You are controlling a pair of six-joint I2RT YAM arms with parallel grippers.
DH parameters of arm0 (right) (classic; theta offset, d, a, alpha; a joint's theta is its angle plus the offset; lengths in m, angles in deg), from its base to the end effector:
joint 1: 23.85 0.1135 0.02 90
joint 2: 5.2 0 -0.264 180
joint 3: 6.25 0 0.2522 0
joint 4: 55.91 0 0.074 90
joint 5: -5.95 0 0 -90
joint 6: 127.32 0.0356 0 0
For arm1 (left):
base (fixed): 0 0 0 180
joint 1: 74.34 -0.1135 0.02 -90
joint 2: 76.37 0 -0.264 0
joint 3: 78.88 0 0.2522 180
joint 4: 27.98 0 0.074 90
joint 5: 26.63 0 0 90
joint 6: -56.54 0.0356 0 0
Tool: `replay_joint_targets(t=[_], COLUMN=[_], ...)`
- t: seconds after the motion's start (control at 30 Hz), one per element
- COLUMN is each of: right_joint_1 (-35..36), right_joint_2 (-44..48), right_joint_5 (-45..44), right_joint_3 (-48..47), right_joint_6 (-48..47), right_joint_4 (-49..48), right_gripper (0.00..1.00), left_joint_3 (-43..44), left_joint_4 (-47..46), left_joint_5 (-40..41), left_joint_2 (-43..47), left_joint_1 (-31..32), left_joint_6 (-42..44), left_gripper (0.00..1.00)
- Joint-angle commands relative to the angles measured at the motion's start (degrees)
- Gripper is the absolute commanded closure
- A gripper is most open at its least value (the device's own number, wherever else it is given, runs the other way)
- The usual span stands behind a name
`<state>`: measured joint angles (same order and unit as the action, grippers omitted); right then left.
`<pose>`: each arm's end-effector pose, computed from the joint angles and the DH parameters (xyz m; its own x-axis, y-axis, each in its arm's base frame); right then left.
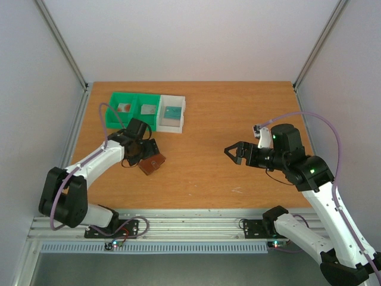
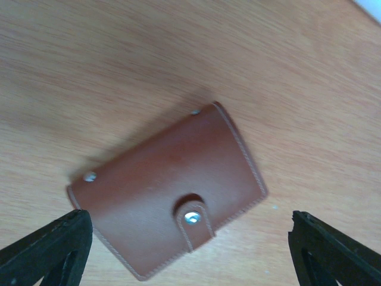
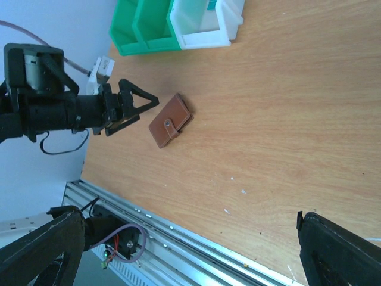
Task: Take the credit cards out of the card holder
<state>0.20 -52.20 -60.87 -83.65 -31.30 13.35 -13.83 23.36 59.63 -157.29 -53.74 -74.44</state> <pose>0.1227 0.0701 0.3672 -0.6384 -0.1793 -0.7485 -0.5908 0.7374 0.3273 0.2457 -0.0948 0.2043 -0.8973 -0.3618 -0.2530 -0.2830 0.9112 -0.2994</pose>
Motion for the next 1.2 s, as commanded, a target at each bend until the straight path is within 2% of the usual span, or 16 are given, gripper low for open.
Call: replay_joint_targets(t=[0.0,0.17,0.43,0.57,0.77,0.97,1.1,1.17], right_joint_1=[-0.3,-0.3,-0.3,-0.3,-0.3,-0.2,0.6,1.8], right_joint_2=[0.8,0.5,-0.4,-2.2,-3.0,-4.9,-6.4,-7.5], right_joint_5=[-0.2,-0.3,-0.5,0.9,2.4,3.7,3.2,1.5], right_joint_3=[-1.6,-1.3,-1.0,-1.2,0.9,2.1,4.1,5.4], right_joint_6=[-1.2,-1.0,-0.8,-0.2,1.6,3.3,4.6,5.1], right_joint_4=[-0.4,-0.1,-0.6,-0.1,-2.1,-4.3,-6.7,-7.6], right_gripper=[0.02,0.02,0.03,0.06,0.10,0.22,0.31,0.36], left_joint_3=[3.4,4.7,0.2,-3.2,-5.1,-6.2,-4.5,-5.2], left_joint_4=[0.6,-0.9,-3.9,-7.1,-12.2,-15.9,-9.2,-10.7], left_joint_5=[1.9,-1.6,-13.2,-17.7,-22.1,-24.7,-17.1,-17.6], left_joint_2=[-4.2,-8.9,-10.0,-8.3,-6.7,-2.7,-2.6,-2.9], left_joint_1=[-3.8,-6.2,-5.8,-2.8,5.6,9.1,8.8,7.7], left_joint_6=[5.8,7.2,7.5,4.7,-1.3,-5.7,-2.5,-1.6], left_gripper=[0.08,0.13,0.31,0.36,0.41,0.42,0.39,0.39])
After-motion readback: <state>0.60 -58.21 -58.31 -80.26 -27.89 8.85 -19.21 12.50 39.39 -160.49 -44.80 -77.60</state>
